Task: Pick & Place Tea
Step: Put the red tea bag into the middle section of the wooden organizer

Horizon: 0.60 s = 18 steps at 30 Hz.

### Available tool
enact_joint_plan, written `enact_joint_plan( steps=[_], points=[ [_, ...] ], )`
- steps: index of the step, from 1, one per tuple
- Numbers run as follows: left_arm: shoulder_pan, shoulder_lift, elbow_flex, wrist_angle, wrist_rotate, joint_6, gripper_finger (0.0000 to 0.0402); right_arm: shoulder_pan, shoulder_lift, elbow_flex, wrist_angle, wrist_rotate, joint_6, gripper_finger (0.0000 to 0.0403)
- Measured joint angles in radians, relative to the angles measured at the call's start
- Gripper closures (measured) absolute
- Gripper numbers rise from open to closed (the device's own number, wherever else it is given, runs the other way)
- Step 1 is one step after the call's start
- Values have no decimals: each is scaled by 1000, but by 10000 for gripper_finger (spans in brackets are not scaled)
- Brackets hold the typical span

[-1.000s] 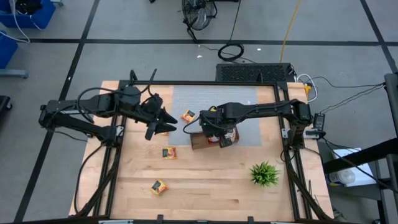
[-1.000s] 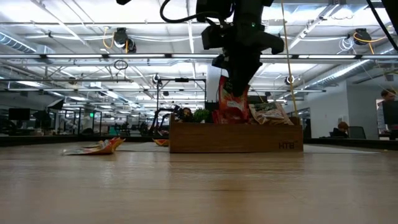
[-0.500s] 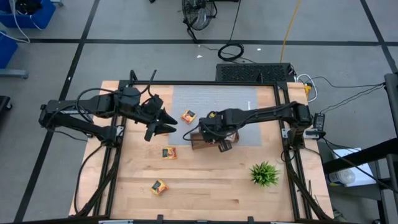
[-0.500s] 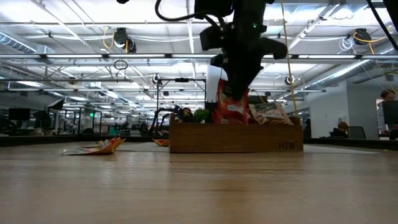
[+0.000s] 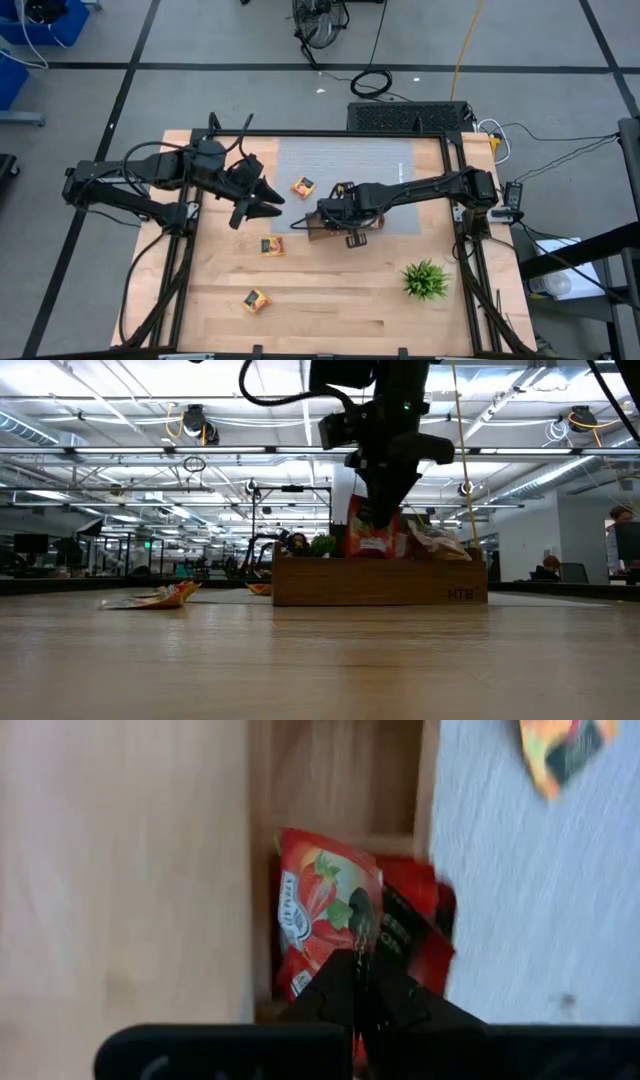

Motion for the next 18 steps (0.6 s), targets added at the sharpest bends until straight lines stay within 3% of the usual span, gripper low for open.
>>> enact_joint_plan(
  steps=[18],
  points=[
    [-54, 0, 0, 0, 0, 12, 204, 7, 0, -1, -37, 20, 37, 402]
  ],
)
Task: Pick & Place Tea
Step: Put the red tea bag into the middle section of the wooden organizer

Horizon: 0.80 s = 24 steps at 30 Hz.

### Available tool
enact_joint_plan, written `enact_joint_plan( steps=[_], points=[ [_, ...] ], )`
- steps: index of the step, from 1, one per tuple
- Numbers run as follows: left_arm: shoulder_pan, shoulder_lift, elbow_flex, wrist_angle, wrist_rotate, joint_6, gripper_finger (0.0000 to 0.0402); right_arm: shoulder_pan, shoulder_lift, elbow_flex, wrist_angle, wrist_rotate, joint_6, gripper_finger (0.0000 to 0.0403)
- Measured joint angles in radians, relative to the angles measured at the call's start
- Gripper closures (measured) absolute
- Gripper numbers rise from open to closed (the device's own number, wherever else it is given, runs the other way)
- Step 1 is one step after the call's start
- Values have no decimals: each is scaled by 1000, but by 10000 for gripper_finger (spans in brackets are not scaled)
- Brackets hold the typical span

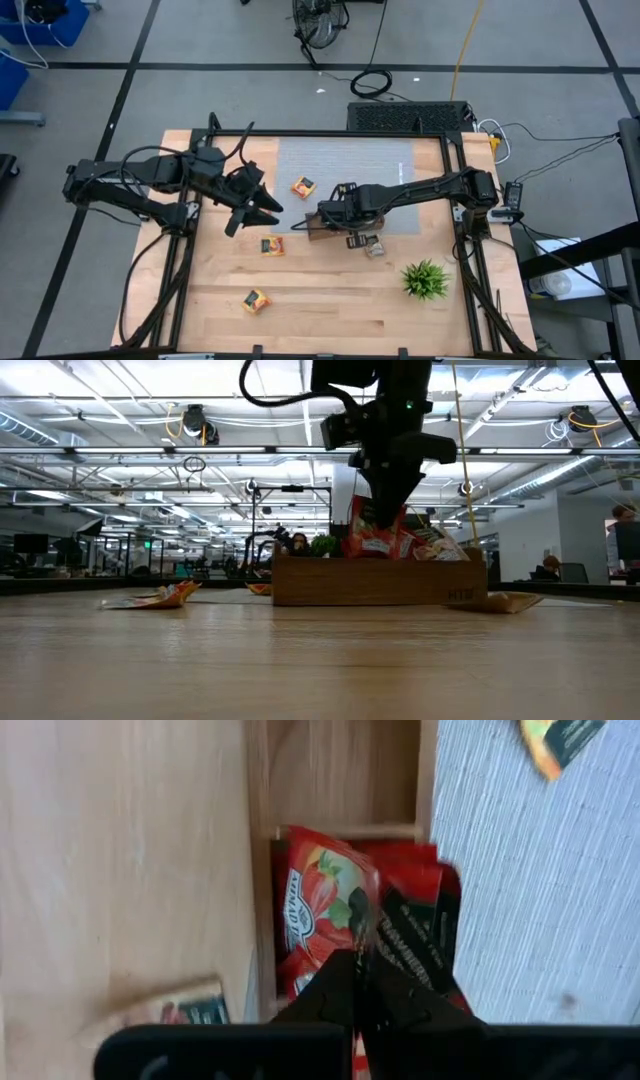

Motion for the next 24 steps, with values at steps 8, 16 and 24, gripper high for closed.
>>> enact_joint_plan(
  steps=[8, 16, 24],
  points=[
    [-16, 0, 0, 26, 0, -16, 204, 2, -1, -87, -4, -46, -18, 401],
    [-16, 0, 0, 45, 0, -18, 204, 13, -9, -102, 44, -52, -13, 379],
    [-16, 0, 0, 47, 0, -17, 204, 13, -26, -102, 43, -51, -46, 365]
  ],
)
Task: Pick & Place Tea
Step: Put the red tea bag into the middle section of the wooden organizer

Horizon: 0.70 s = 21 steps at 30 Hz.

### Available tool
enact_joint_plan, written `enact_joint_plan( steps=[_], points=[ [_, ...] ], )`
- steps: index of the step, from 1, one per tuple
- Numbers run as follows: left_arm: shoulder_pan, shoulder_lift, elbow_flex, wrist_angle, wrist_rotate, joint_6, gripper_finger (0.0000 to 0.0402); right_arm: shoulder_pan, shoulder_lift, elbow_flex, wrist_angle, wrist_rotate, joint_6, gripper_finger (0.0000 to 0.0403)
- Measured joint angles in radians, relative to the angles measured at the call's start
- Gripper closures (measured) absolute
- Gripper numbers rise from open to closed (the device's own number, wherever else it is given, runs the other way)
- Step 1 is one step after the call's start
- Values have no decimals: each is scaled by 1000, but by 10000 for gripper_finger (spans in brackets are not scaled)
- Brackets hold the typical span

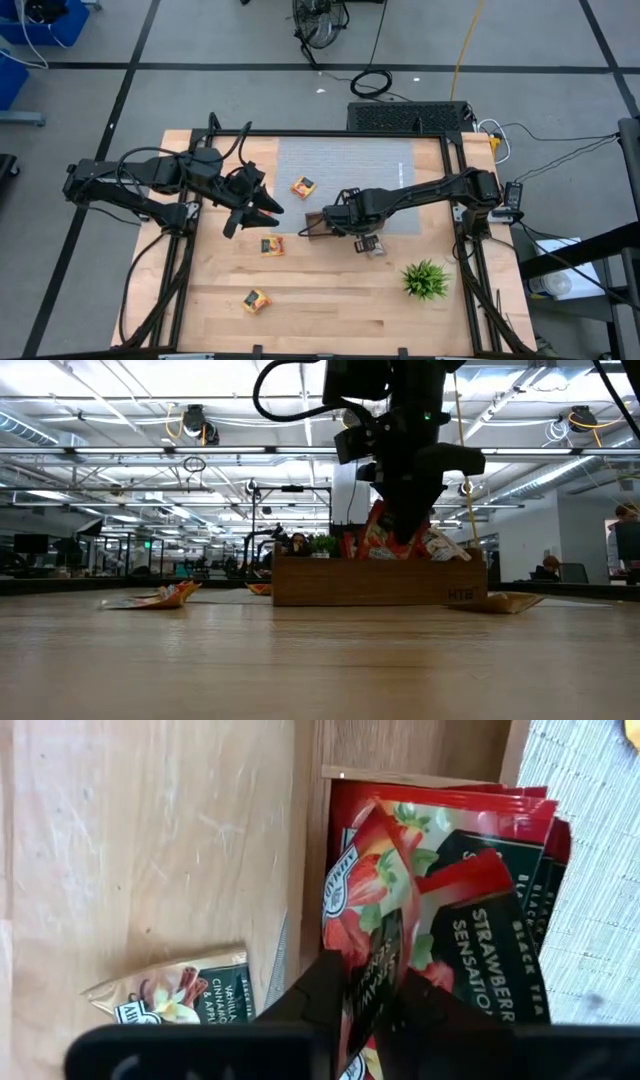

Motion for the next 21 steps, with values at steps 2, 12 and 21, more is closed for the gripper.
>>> enact_joint_plan(
  steps=[2, 12, 21],
  points=[
    [0, 0, 0, 0, 0, 0, 204, 0, -5, 0, 0, 0, -16, 363],
    [0, 0, 0, 13, 27, 17, 204, -14, -52, 1, 49, -55, -109, 306],
    [0, 0, 0, 66, 47, 19, 204, -55, -52, 1, 33, 23, -102, 274]
  ],
)
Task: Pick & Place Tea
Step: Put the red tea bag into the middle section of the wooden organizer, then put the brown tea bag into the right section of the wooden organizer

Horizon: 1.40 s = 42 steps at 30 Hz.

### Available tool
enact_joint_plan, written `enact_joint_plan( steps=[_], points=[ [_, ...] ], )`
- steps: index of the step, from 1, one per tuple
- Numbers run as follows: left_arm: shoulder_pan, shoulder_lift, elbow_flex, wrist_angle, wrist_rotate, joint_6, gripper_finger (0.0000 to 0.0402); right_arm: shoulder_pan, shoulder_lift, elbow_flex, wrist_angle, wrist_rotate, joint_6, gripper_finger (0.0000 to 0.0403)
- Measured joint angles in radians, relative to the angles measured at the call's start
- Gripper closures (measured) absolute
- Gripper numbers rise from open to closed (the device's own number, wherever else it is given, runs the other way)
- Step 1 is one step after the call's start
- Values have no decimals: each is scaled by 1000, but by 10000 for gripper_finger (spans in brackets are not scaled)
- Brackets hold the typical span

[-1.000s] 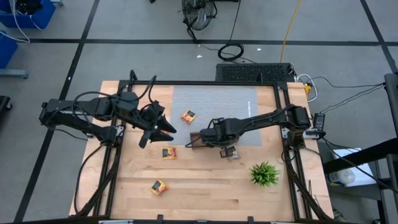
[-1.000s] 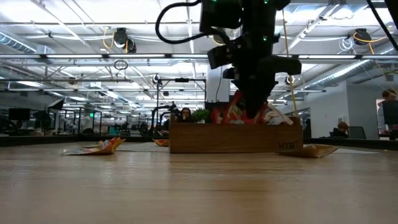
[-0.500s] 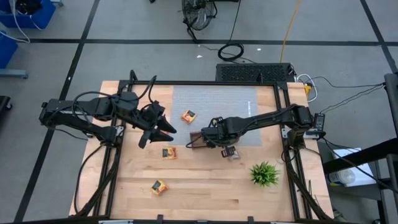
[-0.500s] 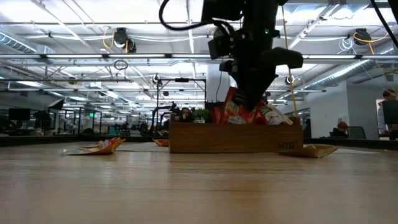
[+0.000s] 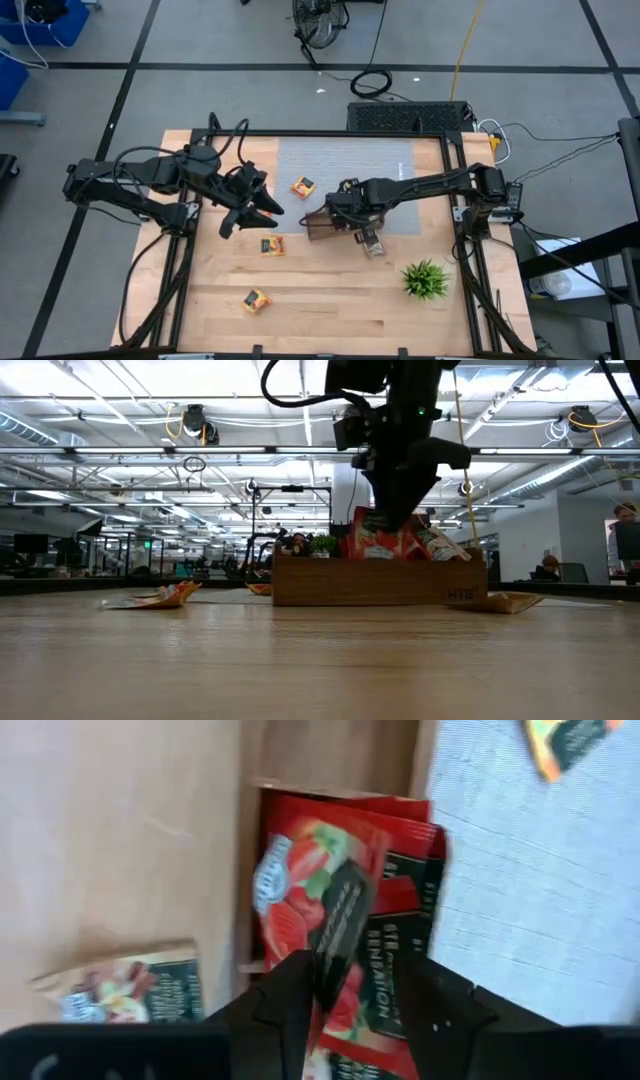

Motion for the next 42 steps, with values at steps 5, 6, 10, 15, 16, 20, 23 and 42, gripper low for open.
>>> enact_joint_plan(
  steps=[5, 6, 10, 15, 16, 20, 23, 42],
  points=[
    [0, 0, 0, 3, 2, 0, 204, 0, -11, 0, 16, 28, -29, 273],
    [0, 0, 0, 4, 2, 0, 204, 0, -18, 0, 19, 29, -38, 273],
    [0, 0, 0, 11, 2, 6, 204, -7, -42, 0, 40, 33, -45, 273],
    [2, 0, 0, 14, 0, 8, 204, -12, -97, 0, 35, 36, 81, 273],
    [2, 0, 0, 17, -2, 7, 204, -12, -111, 0, 14, 34, 124, 273],
    [10, 0, 0, 17, -3, -43, 204, 27, -155, 0, -105, -1, 304, 272],
    [10, 0, 0, 18, -3, -72, 204, 81, -175, -24, -138, -2, 369, 272],
    [50, 54, 0, 6, -51, -225, 204, 355, -195, -335, 117, -21, 429, 272]
  ],
)
